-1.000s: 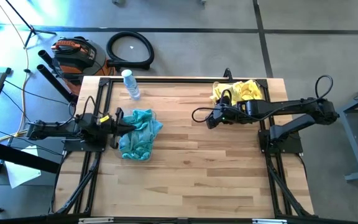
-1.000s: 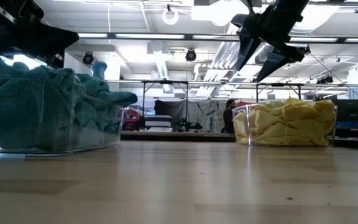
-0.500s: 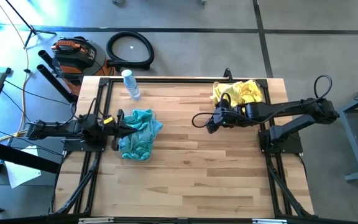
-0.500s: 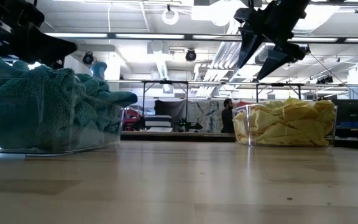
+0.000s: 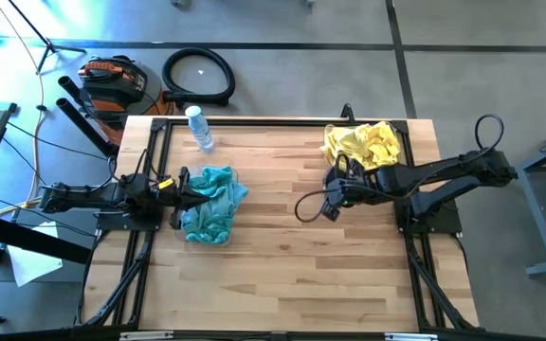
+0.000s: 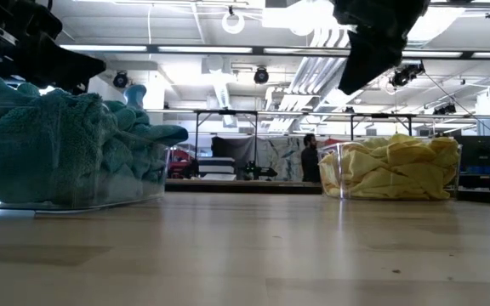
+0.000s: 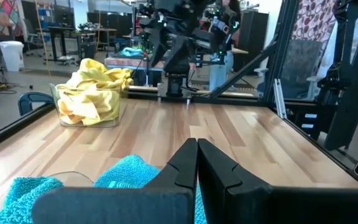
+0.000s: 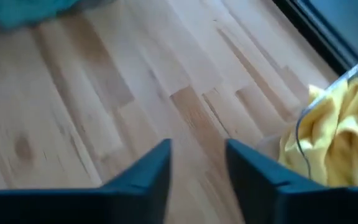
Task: Sort microfiber towel by color & place in baskets
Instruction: Return to Home Position
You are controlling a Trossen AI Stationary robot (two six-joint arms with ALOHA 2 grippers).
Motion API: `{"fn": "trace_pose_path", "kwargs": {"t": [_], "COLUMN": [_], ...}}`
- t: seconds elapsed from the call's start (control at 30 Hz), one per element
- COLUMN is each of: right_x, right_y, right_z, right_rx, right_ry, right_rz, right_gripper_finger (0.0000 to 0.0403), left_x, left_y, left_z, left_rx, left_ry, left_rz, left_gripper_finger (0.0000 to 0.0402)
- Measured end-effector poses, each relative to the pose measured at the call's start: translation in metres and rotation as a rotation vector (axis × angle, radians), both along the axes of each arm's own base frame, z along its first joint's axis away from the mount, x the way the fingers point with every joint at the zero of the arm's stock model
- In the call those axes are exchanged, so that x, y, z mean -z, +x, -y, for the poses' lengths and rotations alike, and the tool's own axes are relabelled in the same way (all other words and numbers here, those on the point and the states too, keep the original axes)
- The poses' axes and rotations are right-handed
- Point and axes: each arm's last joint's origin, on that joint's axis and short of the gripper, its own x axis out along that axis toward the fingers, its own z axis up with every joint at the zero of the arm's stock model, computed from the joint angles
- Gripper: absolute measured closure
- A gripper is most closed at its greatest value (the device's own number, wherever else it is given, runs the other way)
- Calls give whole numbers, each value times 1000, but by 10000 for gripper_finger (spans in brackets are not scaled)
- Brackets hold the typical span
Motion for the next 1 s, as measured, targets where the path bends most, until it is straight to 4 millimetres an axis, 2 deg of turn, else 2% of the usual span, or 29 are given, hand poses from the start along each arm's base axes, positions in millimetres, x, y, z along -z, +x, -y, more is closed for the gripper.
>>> {"fn": "trace_pose_path", "kwargs": {"t": [0.13, 0.2, 0.37, 0.53, 0.7, 0.83, 1.0], "right_x": [0, 0, 28, 49, 63, 78, 91], "right_y": [-3, -8, -36, -69, -96, -112, -124], "right_z": [-10, -14, -12, -4, 4, 9, 11], "right_rx": [-183, -257, -341, -443, -550, -599, -578], "right_ry": [-59, -59, -33, 1, -46, -70, -90], "right_rz": [-74, -71, 72, 296, 523, 649, 812], "right_gripper_finger": [366, 391, 374, 399, 400, 401, 402], "left_x": [0, 0, 0, 0, 0, 0, 0], "left_y": [0, 0, 0, 0, 0, 0, 0], "left_z": [0, 0, 0, 0, 0, 0, 0], "left_rx": [0, 0, 0, 0, 0, 0, 0], "left_ry": [0, 0, 0, 0, 0, 0, 0], "left_rz": [0, 0, 1, 1, 1, 1, 1], "left_gripper_finger": [401, 401, 401, 401, 401, 401, 401]}}
